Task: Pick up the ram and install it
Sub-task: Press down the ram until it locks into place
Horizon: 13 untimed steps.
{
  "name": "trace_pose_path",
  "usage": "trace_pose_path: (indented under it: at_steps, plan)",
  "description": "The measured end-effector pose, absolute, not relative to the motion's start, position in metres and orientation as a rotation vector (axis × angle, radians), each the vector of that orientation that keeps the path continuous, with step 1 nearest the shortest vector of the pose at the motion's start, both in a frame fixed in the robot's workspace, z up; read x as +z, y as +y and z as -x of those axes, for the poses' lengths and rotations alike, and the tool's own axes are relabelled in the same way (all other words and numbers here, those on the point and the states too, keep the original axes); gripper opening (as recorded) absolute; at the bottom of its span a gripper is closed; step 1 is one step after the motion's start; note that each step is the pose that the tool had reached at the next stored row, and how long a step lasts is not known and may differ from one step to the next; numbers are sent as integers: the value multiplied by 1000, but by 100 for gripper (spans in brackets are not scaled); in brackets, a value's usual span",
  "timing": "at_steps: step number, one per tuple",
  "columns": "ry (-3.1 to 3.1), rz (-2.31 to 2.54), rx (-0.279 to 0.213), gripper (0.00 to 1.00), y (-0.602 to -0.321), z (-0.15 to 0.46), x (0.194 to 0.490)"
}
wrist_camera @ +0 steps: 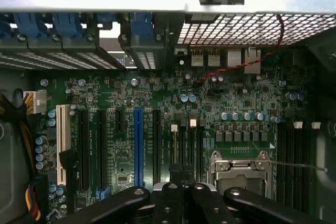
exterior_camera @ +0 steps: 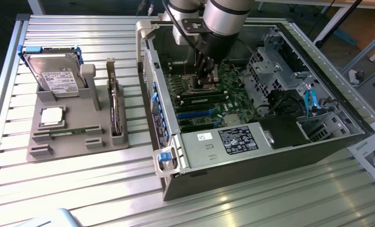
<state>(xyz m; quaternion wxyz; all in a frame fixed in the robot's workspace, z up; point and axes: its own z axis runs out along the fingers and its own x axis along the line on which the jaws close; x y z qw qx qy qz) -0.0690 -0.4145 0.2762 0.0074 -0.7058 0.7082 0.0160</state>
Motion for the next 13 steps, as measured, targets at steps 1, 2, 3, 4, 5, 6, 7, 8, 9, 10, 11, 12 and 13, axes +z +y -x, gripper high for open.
trace_pose_path:
  at_steps: [1, 2, 3, 4, 5, 6, 7, 8, 9, 10, 11, 12, 13]
  plan:
    - [2215, 2207, 50, 10, -415, 65, 276]
    - [2215, 2207, 50, 10, -415, 63, 276]
    - [2215, 2207, 50, 10, -415, 60, 276]
    - [2215, 2207, 50, 10, -415, 58, 276]
    - [2214, 2207, 50, 10, -415, 56, 276]
    - [2215, 2207, 50, 10, -415, 53, 276]
    - [2215, 2207, 50, 10, -415, 50, 276]
    - [2215, 2207, 50, 10, -415, 47, 276]
    - [2215, 2207, 50, 10, -415, 44, 276]
    - [2215, 2207, 50, 10, -415, 42, 276]
    - [2215, 2207, 50, 10, -415, 39, 276]
    - [2215, 2207, 50, 10, -415, 36, 276]
    - [2215, 2207, 50, 10, -415, 34, 276]
